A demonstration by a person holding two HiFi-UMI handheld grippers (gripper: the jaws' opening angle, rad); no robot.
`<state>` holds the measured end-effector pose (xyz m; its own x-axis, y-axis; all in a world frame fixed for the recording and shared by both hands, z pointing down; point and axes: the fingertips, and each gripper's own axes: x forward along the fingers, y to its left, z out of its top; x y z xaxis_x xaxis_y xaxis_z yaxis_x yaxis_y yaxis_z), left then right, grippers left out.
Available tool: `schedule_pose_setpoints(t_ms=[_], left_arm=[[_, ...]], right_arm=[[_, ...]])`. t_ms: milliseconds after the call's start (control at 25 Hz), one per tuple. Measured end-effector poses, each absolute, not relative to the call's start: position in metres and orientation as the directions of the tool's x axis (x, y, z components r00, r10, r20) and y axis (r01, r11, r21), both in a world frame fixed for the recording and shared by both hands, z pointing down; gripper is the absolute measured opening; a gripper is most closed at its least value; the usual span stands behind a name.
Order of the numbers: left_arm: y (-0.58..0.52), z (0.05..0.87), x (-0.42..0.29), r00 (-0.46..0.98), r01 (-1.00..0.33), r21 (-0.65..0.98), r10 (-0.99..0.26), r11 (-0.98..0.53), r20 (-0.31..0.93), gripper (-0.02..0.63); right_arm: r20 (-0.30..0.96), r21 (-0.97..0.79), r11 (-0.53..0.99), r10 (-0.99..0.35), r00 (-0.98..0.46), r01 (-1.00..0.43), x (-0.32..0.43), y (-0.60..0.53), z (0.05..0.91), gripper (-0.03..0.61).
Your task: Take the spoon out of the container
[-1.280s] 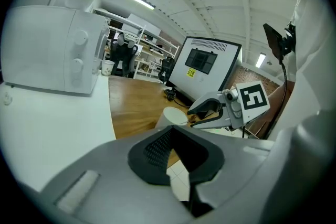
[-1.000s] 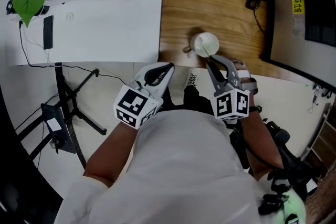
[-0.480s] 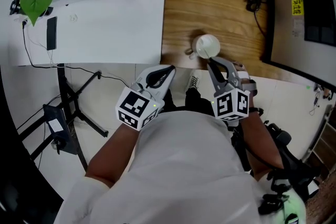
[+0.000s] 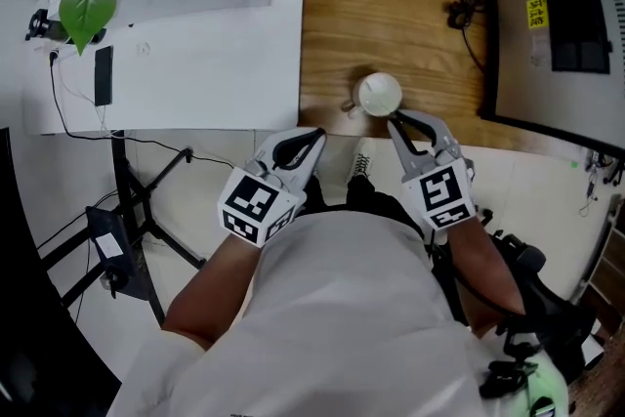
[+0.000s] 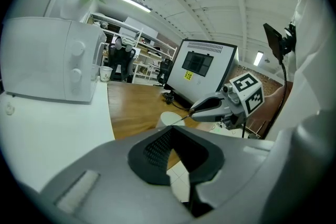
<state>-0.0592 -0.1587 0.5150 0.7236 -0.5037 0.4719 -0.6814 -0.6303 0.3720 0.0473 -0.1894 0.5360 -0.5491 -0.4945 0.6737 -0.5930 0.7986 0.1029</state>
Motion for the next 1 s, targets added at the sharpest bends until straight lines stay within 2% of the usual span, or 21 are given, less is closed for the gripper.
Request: schedule_pose_setpoints(t_ms=[160,280,680,1000], left_arm=[[-0.159,0.506,-0.056,0.729,-0.673,0.358,-0.501,-0.647,0.465,0.005],[-0.159,0.499,-0.052,0.734,-0.666,0.345,-0.499,-0.662,0.460,0.005],[-0.154,0.475,-0.045,0.761,-0.631,0.313,-0.487,-0.710,0.430,0.005],[-0.136,0.461,-0.041,0.825,-0.535,0.297,-0.411,-0.791,0.389,0.005]], right_arm=[[0.606,-0.165,0.659,-0.519,-0.602,-0.734,0.067,-0.195,0.524,0.051],[0.574,-0.260,0.590,-0.541,-0.614,-0.764,0.079,-0.195,0.518,0.051],[0.498,-0.318,0.563,-0.586,-0.639,-0.763,0.081,-0.171,0.479,0.051],[0.452,-0.314,0.511,-0.661,-0.599,-0.800,0.073,-0.150,0.450,0.051]])
